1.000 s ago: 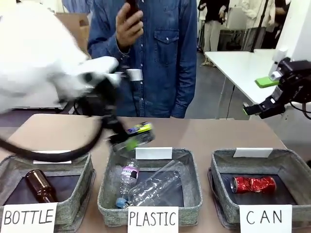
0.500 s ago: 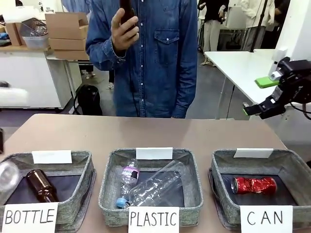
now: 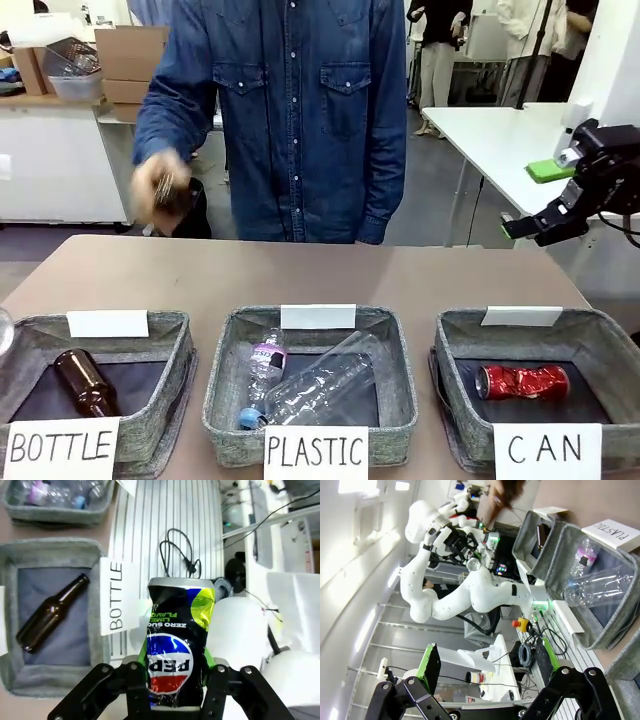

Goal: Sort the can waste into the basket.
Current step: Pick up the can waste from the table and place it in the right Fabric basket.

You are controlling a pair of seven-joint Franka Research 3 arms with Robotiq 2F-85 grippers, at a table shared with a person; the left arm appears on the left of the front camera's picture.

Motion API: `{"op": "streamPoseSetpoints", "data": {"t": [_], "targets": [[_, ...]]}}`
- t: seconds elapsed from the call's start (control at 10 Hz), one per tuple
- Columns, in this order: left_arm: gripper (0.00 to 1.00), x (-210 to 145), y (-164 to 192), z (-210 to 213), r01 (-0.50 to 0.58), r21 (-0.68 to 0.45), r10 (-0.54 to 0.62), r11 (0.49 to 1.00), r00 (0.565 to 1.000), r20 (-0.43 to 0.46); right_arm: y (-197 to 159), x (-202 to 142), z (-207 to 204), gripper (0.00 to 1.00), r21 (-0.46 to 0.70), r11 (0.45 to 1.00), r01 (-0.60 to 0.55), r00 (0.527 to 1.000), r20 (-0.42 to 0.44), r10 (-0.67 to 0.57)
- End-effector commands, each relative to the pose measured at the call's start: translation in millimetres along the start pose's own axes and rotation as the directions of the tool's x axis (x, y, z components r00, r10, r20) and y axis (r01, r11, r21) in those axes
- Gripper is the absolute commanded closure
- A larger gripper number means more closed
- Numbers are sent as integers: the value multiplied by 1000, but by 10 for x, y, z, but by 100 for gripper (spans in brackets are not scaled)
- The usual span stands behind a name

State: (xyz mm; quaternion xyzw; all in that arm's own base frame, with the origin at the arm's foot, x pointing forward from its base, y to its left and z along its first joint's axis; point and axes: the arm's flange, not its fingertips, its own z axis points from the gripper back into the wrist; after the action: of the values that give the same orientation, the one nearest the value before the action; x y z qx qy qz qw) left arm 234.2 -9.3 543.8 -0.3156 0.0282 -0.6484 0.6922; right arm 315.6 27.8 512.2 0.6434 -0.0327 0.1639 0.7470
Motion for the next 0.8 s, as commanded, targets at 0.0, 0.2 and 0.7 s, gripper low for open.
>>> {"op": "streamPoseSetpoints", "data": {"t": [0.0,0.2,0.7], "targets": [[61,-307,64,603,-43,54,36,998,992,120,3,-1,11,0,-3,1000,-16,1000,-9,15],[61,-1055,-137,1339,-319,76,267,945,883,385,3,-1,11,0,-3,1000,-16,1000,-9,15],[61,-1977,-254,1637,-491,-6,368,871,646,669,3,-1,11,0,-3,1000,-16,1000,-9,15]]}}
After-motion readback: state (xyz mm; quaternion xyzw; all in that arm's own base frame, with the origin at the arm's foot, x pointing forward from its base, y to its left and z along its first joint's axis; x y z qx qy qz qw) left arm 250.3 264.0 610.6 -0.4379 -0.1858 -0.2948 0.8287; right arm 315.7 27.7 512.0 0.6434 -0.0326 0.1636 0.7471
